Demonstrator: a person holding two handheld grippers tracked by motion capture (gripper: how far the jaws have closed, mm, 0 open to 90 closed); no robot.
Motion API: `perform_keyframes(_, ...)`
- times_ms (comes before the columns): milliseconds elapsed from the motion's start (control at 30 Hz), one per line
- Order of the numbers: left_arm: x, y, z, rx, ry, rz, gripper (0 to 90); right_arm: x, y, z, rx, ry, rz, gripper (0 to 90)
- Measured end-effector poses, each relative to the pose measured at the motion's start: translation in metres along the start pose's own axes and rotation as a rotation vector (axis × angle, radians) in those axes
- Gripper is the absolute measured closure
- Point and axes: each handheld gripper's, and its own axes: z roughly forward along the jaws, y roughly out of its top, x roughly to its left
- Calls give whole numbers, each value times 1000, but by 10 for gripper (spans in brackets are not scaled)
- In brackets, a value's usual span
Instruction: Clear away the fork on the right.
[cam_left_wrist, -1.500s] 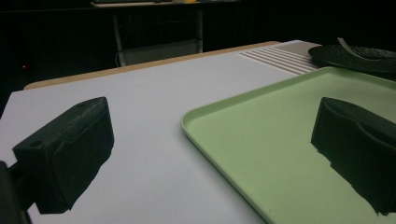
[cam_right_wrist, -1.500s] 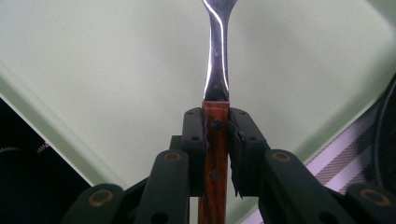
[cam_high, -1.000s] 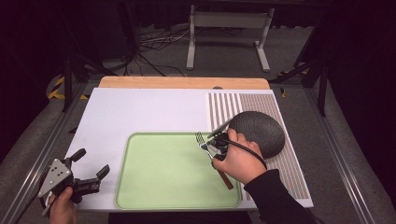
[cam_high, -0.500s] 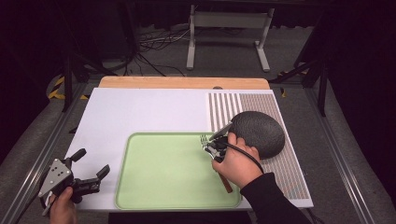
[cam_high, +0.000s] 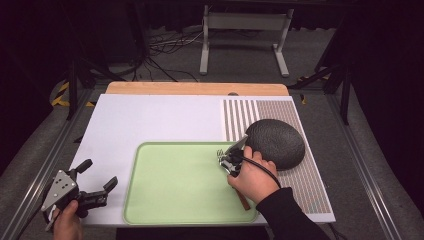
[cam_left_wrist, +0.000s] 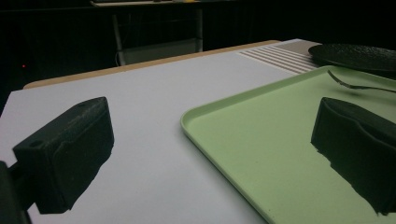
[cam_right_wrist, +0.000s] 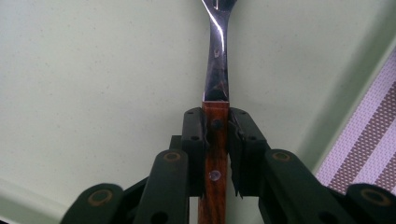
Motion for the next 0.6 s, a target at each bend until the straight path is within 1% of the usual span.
perform_keyframes(367, 0, 0, 0, -3, 2, 0, 0, -2, -1, 4, 25, -9, 15, 781)
perform_keyframes(600, 0, 0, 0, -2, 2, 1, 0, -2, -2, 5, 39, -3, 20, 780)
